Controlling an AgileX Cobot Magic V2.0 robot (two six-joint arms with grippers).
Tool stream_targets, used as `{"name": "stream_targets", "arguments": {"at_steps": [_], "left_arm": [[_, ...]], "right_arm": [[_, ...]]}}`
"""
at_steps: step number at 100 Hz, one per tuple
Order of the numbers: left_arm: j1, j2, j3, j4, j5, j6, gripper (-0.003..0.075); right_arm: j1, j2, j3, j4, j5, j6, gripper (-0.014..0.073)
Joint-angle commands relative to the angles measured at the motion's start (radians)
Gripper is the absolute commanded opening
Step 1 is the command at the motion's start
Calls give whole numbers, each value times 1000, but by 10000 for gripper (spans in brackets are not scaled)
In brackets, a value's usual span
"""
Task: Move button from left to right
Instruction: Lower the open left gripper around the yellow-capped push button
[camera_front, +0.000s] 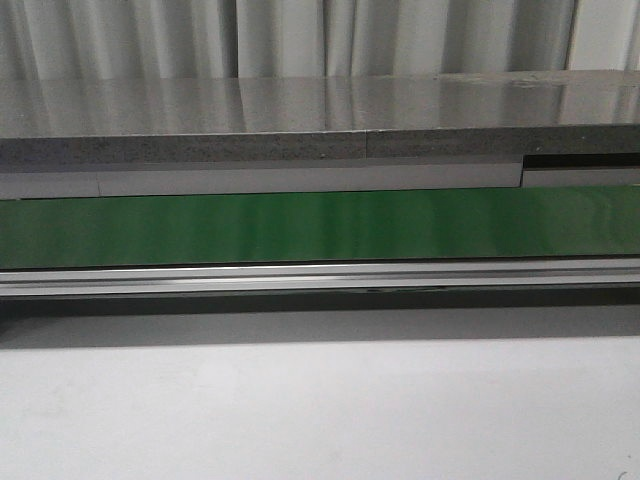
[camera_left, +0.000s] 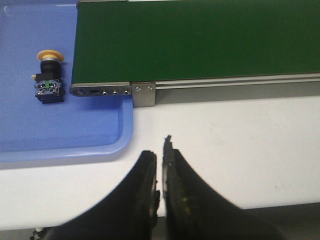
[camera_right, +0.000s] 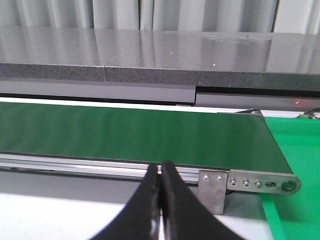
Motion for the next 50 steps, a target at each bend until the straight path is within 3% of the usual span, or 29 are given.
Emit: {"name": "stream_targets", "arguments": {"at_steps": [1,14,21,29,50], "left_arm": [[-6,10,-35,-5,-35,-10,191],[-6,10,-35,-5,-35,-10,473],[-6,10,-35,-2,-44,-10,564],[-6,10,-35,-4,-49,-10,601],[-4,24,-39,17,-43,-37,601]], "right_arm": [[-1,-20,-18,1,-80,-3,-67],[-1,-20,-18,1,-80,-3,-67],[-1,-20,-18,1,-80,-3,-67],[-1,-20,-18,1,-80,-3,-67],[-1,-20,-18,1,-80,-3,-67]]}}
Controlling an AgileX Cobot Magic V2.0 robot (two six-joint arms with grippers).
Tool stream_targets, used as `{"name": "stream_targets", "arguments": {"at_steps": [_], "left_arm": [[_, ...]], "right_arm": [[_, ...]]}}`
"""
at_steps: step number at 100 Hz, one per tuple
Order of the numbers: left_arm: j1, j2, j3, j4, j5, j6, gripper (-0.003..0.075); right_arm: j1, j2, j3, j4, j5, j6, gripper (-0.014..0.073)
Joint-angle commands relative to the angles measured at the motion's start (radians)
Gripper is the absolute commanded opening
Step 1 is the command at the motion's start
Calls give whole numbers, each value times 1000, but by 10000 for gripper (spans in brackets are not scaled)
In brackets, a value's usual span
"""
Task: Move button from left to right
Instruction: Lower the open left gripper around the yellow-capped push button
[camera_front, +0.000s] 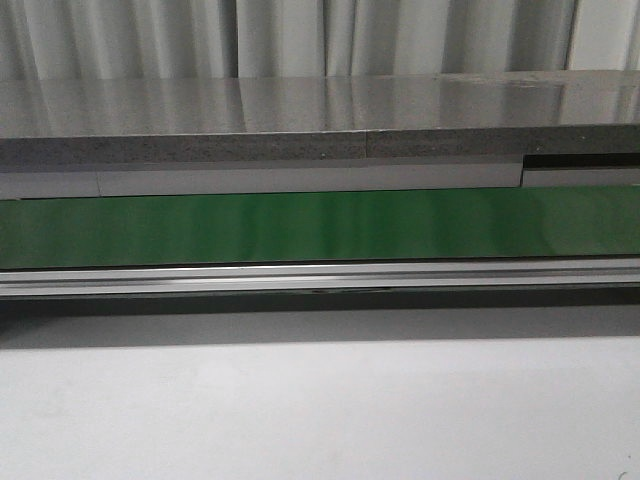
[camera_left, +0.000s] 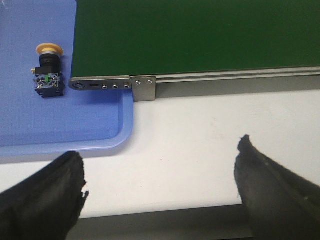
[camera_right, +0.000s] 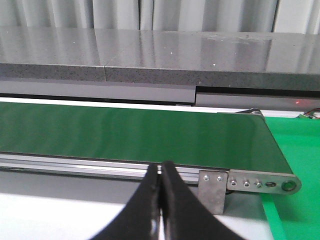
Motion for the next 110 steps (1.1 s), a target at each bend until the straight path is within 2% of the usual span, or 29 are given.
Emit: {"name": "stream_targets", "arguments": {"at_steps": [1,15,31,48,68,86,110], "left_arm": [[-4,24,-39,25,-56,-40,601],[-2,97,-71,202,-53,-144,601],[-2,224,-139,275,-66,-162,601],[15,375,-213,275,-143,-161,601],[179,526,-296,249,-206,-142,601],[306,660,-331,120,-270,-71,601],[394,851,-349,63,-360,-71,600]], "right_arm": [[-1,-20,-18,1,-80,-3,-67],[-1,-20,-18,1,-80,-3,-67],[-1,-20,-18,1,-80,-3,-67],[-1,-20,-18,1,-80,-3,-67],[-1,-20,-18,1,-80,-3,-67],[-1,-20,-18,1,-80,-3,-67],[-1,-20,-18,1,-80,-3,-67]]}}
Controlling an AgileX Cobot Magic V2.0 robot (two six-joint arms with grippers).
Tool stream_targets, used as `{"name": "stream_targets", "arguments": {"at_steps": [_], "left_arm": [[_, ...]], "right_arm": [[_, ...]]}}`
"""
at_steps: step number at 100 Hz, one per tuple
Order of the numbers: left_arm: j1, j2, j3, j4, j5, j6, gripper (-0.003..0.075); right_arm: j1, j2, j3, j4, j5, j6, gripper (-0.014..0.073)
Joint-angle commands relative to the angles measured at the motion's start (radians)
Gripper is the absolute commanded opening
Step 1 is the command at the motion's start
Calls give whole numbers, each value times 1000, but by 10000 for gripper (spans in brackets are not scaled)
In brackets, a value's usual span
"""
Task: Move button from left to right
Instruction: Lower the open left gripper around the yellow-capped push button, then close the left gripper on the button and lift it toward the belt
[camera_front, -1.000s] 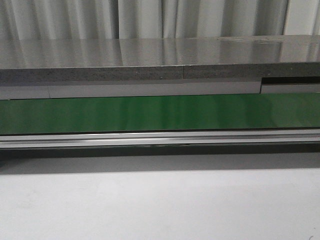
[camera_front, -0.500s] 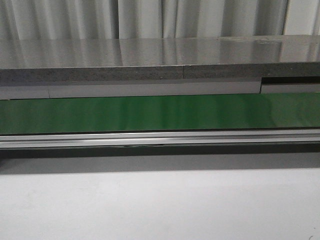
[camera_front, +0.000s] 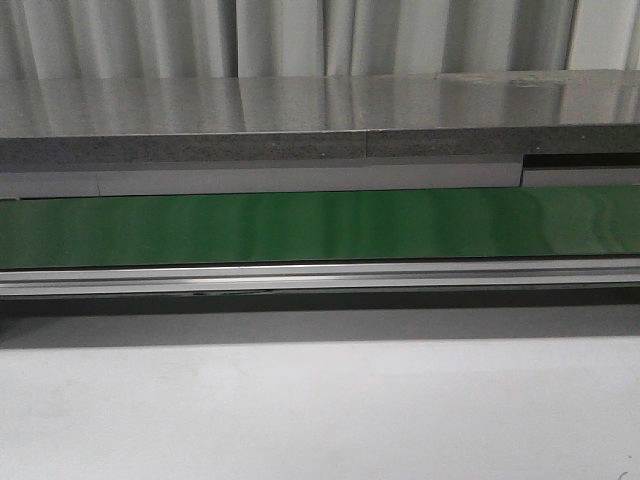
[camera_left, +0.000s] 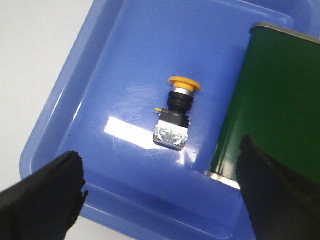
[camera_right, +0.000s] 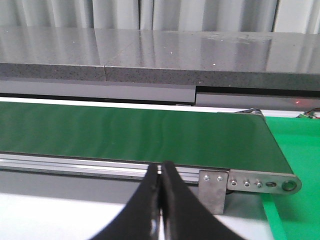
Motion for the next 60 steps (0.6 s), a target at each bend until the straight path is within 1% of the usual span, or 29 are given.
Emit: {"name": "stream_targets", "arguments": {"at_steps": [1,13,36,60], "left_arm": [[17,38,-32,-33,-87,1,600],[19,108,-32,-31,-119,1,600],[19,205,-32,-29,-136,1,599],[19,288,-99,-27,-133,1,599]], "right_arm": [[-1,-20,-18,1,-80,-3,-67],[-1,-20,-18,1,-80,-3,-67],[-1,-20,-18,1,-80,-3,-67],[-1,-20,-18,1,-80,-3,-67]]}}
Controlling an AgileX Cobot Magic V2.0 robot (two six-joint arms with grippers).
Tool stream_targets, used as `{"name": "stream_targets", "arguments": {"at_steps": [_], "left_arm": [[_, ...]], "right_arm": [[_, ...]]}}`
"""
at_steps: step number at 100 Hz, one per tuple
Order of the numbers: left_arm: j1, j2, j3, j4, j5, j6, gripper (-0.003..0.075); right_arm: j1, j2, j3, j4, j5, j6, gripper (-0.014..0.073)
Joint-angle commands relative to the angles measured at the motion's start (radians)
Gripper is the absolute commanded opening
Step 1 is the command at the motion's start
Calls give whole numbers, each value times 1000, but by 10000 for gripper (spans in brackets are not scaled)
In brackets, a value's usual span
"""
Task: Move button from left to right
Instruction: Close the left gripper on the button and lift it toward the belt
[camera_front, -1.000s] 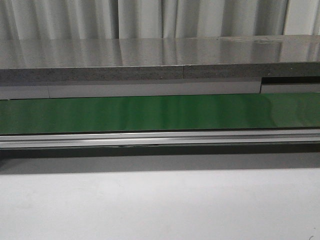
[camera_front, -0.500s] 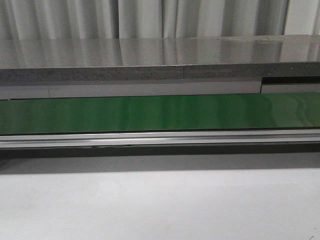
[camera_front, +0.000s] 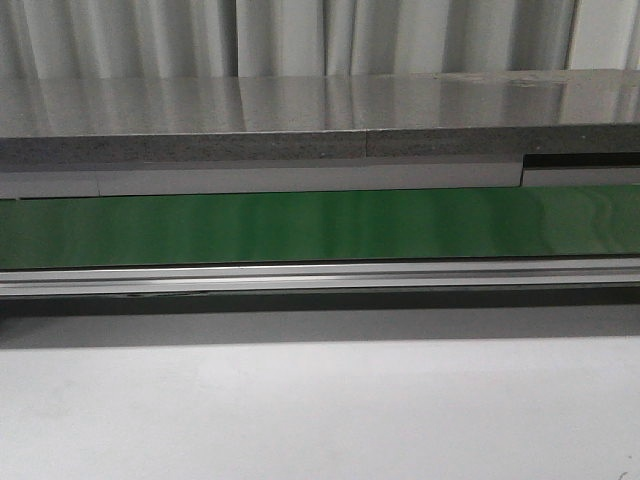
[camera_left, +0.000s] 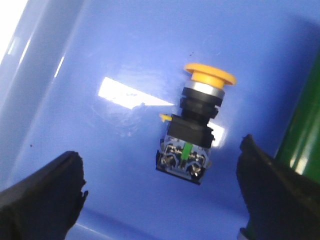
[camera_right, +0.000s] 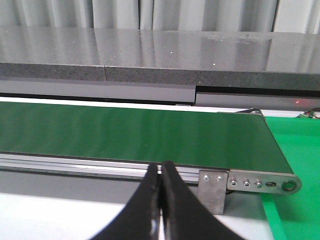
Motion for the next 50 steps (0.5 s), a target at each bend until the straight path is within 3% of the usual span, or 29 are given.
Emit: {"name": "stream_targets", "arguments": {"at_steps": [1,50], "left_arm": [[4,-10,-60,-6,-33,-3,599],[2,130,-180,0,29,-3,599]], "right_arm": [[-1,-20,-18,1,-80,-3,-67],[-1,-20,-18,1,-80,-3,-67]]}}
